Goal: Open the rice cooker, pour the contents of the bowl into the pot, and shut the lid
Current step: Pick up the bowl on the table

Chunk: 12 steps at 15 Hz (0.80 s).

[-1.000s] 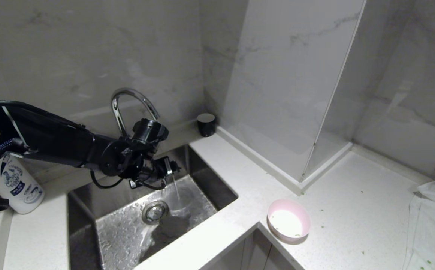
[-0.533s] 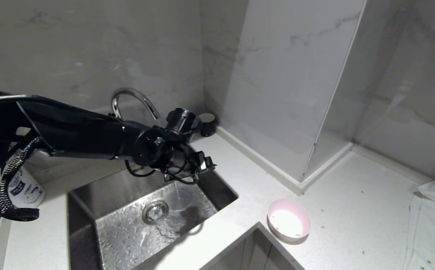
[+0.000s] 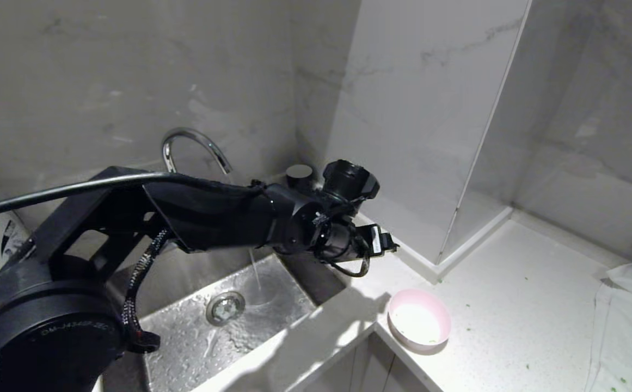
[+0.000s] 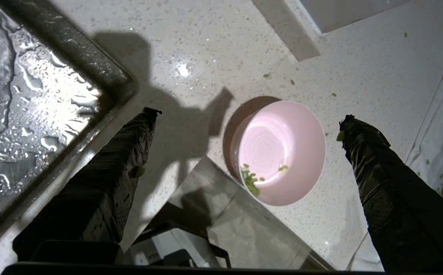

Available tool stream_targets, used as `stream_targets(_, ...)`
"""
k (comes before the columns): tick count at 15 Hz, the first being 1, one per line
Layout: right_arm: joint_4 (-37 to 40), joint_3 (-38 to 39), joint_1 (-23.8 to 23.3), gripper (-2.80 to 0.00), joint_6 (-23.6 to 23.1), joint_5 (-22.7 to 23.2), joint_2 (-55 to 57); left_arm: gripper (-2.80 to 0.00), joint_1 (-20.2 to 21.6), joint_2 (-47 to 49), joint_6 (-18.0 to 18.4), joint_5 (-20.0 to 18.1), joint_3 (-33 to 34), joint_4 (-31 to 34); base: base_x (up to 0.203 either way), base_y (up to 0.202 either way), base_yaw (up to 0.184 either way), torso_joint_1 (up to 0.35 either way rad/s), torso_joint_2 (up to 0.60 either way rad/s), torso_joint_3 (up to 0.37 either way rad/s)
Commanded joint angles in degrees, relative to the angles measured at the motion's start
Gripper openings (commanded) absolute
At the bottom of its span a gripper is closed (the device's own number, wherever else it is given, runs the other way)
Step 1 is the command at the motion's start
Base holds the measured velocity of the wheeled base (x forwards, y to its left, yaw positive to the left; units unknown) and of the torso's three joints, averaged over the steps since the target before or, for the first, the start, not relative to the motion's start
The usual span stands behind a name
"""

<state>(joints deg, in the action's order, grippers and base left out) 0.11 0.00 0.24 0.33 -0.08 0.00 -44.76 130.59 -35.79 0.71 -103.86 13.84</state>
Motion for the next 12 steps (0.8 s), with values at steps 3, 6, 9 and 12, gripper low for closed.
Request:
stream_targets(3, 0.0, 0.1, 0.0, -2.80, 0.0, 0.0, 0.0, 0.00, -2.8, 6.2, 0.1, -0.3, -4.5, 2.5, 0.000, 0.000, 0.000, 0.000, 0.00, 0.000)
stream_targets(6, 0.0, 0.1, 0.0, -2.80, 0.0, 0.0, 0.0, 0.00, -5.4, 8.1, 1.8, -1.7, -5.2, 3.0, 0.000, 0.000, 0.000, 0.000, 0.00, 0.000)
stream_targets(9, 0.0, 0.1, 0.0, -2.80, 0.0, 0.0, 0.0, 0.00, -7.5, 10.8, 3.2, -1.5, -6.0, 3.1, 0.000, 0.000, 0.000, 0.000, 0.00, 0.000)
stream_targets(12, 0.0, 0.1, 0.0, -2.80, 0.0, 0.0, 0.0, 0.00, -8.5, 12.9, 3.3, -1.1, -6.3, 3.2, 0.000, 0.000, 0.000, 0.000, 0.00, 0.000)
